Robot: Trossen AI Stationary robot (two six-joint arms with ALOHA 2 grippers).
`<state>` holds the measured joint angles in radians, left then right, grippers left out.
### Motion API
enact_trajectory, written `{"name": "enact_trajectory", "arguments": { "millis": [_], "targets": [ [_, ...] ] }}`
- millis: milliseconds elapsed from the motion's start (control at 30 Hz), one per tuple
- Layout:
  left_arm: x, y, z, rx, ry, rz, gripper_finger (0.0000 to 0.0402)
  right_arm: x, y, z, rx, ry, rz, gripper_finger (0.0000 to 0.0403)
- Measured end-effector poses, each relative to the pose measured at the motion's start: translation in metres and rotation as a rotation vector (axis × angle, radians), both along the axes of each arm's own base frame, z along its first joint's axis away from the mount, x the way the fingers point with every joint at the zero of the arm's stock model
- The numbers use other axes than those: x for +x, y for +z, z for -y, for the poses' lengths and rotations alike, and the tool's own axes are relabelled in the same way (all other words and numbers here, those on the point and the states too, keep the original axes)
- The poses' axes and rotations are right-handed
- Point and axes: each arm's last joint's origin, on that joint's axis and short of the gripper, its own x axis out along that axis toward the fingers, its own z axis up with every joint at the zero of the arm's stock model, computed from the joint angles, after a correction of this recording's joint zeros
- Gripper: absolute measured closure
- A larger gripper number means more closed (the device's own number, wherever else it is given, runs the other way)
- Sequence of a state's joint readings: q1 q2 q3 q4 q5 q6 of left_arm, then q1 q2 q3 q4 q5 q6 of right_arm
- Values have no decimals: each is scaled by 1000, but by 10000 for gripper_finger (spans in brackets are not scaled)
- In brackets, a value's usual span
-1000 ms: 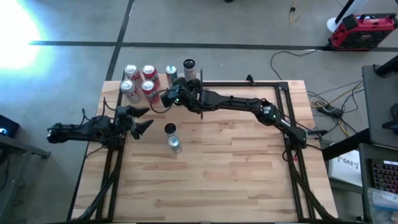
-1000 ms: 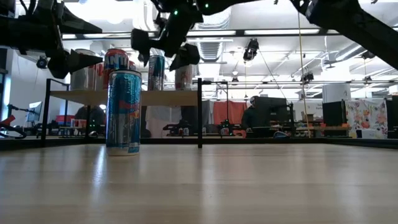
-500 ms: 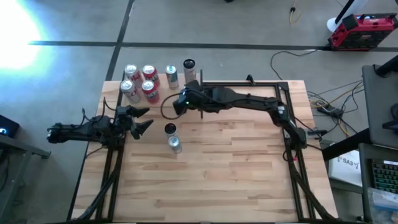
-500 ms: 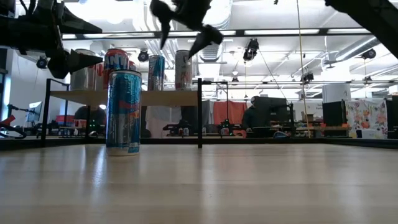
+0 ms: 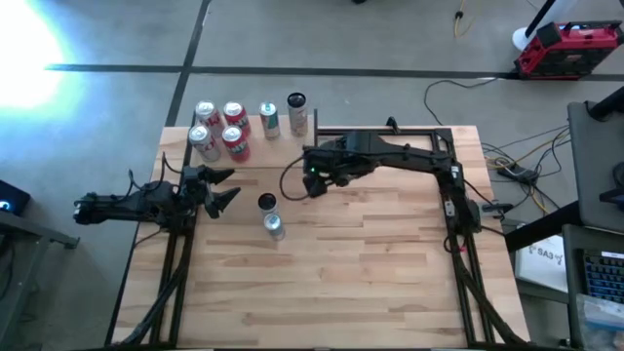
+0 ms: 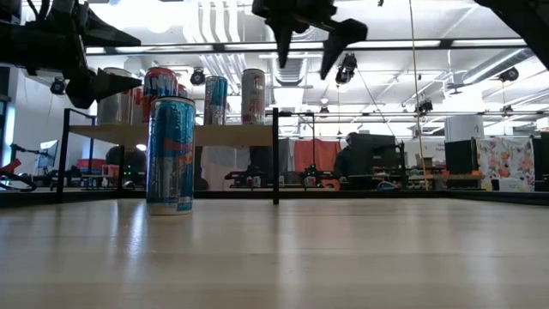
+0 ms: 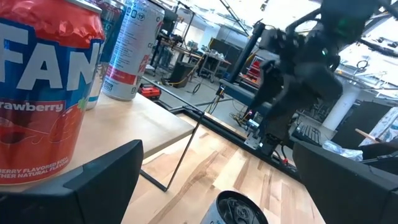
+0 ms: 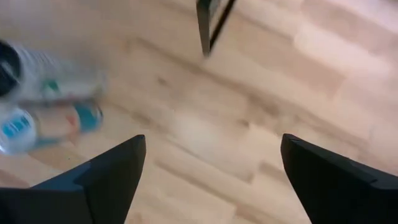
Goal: Place canned beverage on shelf
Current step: Put the bottom blue soda can on the shelf
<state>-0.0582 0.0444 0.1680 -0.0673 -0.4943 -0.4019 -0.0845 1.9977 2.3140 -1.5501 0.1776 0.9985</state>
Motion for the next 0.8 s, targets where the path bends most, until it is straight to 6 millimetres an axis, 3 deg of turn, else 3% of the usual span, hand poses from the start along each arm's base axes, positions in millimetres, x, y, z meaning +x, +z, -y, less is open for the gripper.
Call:
{"name": "enact_trajectory", "arguments": {
  "millis": [233, 667, 800],
  "targets": [
    [0, 0, 0, 0, 0, 0, 3, -13, -11, -27, 38, 35, -84, 66],
    [0, 0, 0, 0, 0, 0, 3, -42, -10, -74, -10, -111, -22, 67],
    [0, 0, 0, 0, 0, 0, 3, -60, -17, -89, 7, -204, -10, 67]
  ]
}}
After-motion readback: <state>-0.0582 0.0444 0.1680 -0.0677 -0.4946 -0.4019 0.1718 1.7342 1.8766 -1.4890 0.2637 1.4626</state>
